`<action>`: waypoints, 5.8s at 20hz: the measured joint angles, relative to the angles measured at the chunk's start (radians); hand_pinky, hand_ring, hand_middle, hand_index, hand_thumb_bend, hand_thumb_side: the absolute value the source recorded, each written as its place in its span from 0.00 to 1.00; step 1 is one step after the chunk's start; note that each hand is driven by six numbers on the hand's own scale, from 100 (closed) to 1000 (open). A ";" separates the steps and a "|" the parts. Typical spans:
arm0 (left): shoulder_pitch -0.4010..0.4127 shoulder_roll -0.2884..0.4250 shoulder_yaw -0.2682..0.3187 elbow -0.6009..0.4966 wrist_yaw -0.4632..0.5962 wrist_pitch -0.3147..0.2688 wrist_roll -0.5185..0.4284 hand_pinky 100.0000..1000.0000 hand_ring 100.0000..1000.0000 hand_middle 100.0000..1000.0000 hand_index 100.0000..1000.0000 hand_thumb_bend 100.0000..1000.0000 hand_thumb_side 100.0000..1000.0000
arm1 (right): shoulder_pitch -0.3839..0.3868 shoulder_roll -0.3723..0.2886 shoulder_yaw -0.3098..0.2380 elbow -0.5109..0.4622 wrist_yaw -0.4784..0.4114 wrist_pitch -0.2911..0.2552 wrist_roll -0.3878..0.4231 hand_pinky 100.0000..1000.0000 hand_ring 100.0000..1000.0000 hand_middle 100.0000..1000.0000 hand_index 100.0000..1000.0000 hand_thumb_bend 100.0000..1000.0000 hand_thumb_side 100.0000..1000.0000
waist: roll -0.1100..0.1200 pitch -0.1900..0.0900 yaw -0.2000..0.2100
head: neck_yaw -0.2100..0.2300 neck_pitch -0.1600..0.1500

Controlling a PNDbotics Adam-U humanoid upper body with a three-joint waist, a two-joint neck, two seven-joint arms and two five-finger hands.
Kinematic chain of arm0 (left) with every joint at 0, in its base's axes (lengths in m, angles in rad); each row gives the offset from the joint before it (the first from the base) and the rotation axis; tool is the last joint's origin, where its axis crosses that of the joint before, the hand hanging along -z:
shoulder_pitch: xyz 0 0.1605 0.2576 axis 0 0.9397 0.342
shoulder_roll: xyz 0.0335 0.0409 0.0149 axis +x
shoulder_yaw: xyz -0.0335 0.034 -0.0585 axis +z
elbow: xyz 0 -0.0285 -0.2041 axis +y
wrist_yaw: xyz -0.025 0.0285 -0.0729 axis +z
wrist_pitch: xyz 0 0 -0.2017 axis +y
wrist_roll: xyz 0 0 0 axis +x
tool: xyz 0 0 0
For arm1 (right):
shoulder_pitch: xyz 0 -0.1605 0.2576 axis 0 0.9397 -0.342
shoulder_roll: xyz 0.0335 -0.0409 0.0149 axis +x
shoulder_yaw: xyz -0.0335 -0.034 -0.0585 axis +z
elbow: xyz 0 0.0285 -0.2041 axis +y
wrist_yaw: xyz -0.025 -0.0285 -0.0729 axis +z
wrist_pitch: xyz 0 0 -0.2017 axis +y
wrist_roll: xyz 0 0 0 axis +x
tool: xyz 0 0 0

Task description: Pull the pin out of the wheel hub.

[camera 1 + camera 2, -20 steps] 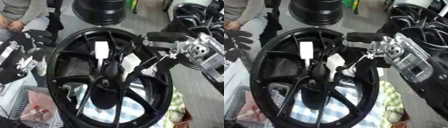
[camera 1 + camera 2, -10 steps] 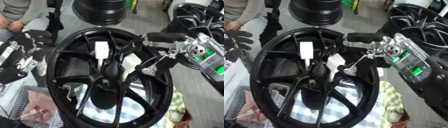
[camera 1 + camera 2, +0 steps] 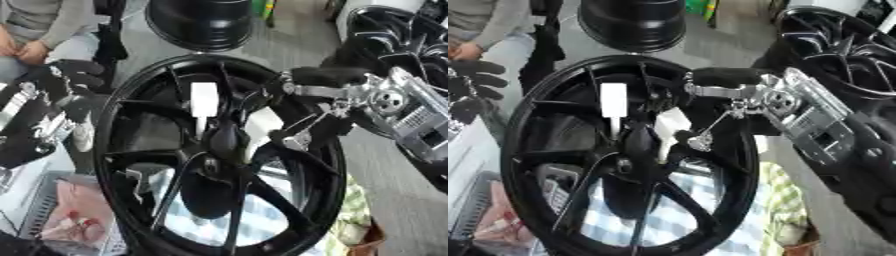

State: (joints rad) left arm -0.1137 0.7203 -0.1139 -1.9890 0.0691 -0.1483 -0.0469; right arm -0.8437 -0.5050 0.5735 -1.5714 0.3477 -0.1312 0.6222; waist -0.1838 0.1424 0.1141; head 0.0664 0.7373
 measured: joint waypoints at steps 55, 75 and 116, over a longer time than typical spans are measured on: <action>0.015 -0.001 -0.005 0.000 0.000 0.008 0.013 0.69 0.75 0.77 0.85 0.22 0.66 | 0.291 -0.149 -0.341 -0.152 -0.109 0.079 -0.563 0.57 0.60 0.23 0.32 0.00 0.00 | 0.017 -0.007 -0.041 | 0.022 0.001; 0.018 -0.001 0.001 0.000 -0.004 0.009 0.023 0.69 0.76 0.77 0.85 0.22 0.66 | 0.473 -0.107 -0.514 0.265 -0.179 0.030 -0.930 0.56 0.66 0.42 0.51 0.00 0.00 | 0.022 -0.001 -0.048 | 0.025 0.000; 0.016 -0.010 0.007 0.000 -0.006 0.009 0.040 0.69 0.76 0.77 0.85 0.24 0.67 | 0.572 -0.045 -0.421 -0.187 -0.129 -0.009 -0.926 0.60 0.71 0.57 0.79 0.00 0.00 | 0.021 0.007 -0.034 | 0.007 -0.013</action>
State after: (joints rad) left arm -0.0976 0.7098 -0.1069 -1.9889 0.0626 -0.1395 -0.0073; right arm -0.2716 -0.5496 0.1523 -1.7582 0.2182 -0.1400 -0.3034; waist -0.1624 0.1492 0.0804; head 0.0736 0.7245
